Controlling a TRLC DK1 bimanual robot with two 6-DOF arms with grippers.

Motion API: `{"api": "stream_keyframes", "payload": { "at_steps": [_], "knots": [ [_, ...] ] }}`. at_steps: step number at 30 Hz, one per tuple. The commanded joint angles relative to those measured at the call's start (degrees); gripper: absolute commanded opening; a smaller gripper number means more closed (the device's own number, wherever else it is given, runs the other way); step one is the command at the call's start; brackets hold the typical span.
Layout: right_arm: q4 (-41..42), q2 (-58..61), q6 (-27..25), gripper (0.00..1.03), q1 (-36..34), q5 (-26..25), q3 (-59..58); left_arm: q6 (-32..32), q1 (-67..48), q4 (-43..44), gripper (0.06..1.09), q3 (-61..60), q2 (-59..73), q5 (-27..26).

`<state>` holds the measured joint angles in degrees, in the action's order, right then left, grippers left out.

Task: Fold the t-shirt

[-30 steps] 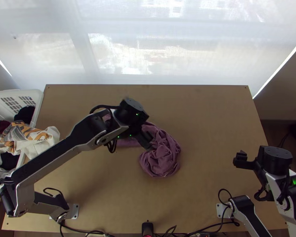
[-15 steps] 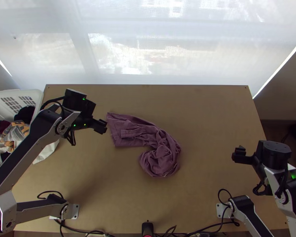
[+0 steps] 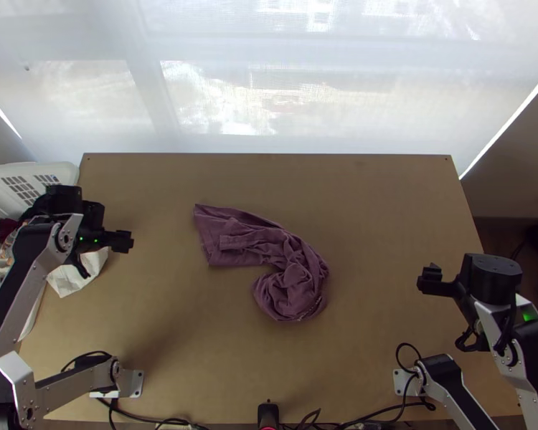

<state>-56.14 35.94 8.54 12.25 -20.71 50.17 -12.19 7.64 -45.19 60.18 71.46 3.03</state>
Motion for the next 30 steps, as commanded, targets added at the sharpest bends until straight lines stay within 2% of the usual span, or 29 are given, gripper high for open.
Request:
{"api": "stream_keyframes", "payload": {
  "at_steps": [1, 12, 14, 17, 19, 23, 27, 30],
  "knots": [
    [0.33, -0.52, 0.25, 0.98, 0.67, -0.03, -0.87, -6.71, 13.98, 7.40, 1.02, -4.11, -0.45, 0.05],
    [-0.73, -1.58, -0.71, 0.98, 0.84, -0.03, -0.78, -11.63, 21.19, 20.49, 1.01, -12.90, 1.75, 0.05],
    [-0.73, -1.49, -0.80, 0.98, 0.93, -0.03, -0.78, -11.63, 20.75, 22.07, 0.87, -14.22, 1.75, -0.04],
    [-0.64, -0.96, -0.89, 0.98, 1.02, -0.03, -0.43, -11.02, 20.57, 25.06, 0.50, -15.10, 1.75, -1.62],
    [-0.64, -0.79, -0.89, 0.98, 1.02, -0.03, -0.25, -11.02, 20.57, 25.06, 0.35, -14.39, 2.45, -2.94],
    [-0.73, -0.79, -0.80, 0.98, 1.02, -0.03, -0.43, -11.63, 21.19, 23.83, 0.20, -11.23, 2.98, -3.73],
    [-0.64, -0.61, -0.80, 0.98, 0.93, -0.03, -0.51, -11.28, 24.97, 22.78, 0.17, -4.81, 3.07, -5.14],
    [-0.11, 0.00, -0.71, 0.98, 1.11, -0.03, -0.51, -10.23, 29.36, 20.84, 0.17, 2.22, 4.74, -8.30]
  ]
}}
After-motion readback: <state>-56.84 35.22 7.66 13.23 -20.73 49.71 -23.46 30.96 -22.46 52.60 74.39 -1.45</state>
